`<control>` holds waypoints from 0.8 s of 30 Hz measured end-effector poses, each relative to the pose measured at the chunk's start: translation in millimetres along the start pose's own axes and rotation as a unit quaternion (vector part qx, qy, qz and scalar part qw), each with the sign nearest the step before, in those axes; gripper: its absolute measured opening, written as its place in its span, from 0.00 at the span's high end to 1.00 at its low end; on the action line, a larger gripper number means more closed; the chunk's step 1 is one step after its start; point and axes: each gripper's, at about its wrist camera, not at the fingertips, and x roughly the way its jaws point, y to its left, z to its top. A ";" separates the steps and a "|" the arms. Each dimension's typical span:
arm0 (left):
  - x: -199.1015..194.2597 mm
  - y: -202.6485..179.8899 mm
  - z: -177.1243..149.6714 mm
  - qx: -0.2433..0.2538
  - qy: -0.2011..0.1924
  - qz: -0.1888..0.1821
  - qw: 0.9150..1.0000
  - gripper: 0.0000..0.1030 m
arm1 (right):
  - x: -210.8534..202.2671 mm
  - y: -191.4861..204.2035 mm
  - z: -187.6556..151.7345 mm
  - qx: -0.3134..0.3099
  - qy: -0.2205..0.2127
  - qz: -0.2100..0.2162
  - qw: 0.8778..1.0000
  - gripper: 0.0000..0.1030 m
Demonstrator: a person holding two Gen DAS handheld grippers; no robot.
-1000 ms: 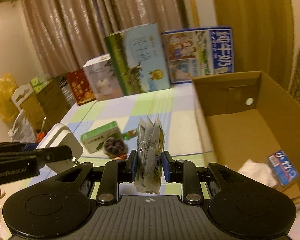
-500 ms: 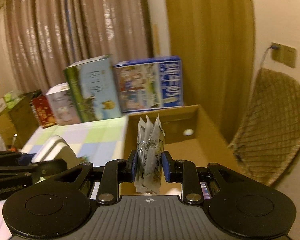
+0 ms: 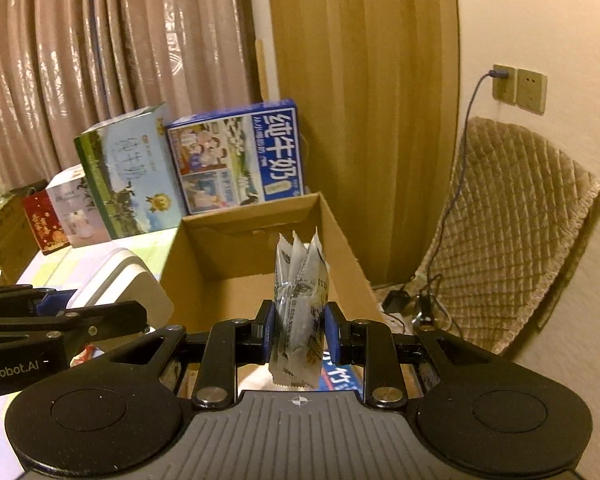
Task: Organize objects
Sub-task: 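Carry the plug adapter and snack packet over the cardboard box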
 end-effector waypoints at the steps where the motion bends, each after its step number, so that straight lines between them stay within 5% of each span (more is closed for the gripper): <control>1: 2.4 -2.3 0.1 0.002 0.002 -0.002 1.000 0.71 | -0.4 -3.5 -0.8 0.001 0.001 -0.001 1.000 0.78; 19: 31.6 -5.1 3.1 0.017 0.014 -0.001 1.000 0.71 | 13.7 -14.1 -7.4 -0.007 0.027 -0.009 1.000 0.78; 20: 34.4 -3.4 3.5 0.014 0.013 0.004 1.000 0.66 | 14.4 -14.6 -7.5 -0.006 0.028 -0.009 1.000 0.78; 21: 37.0 -1.2 3.5 0.009 0.014 0.010 1.000 0.50 | 14.9 -15.2 -7.7 -0.006 0.029 -0.010 1.000 0.78; 24: 39.7 7.9 1.3 -0.008 0.019 0.019 1.000 0.47 | 15.4 -17.5 -8.4 0.000 0.032 -0.007 0.999 0.78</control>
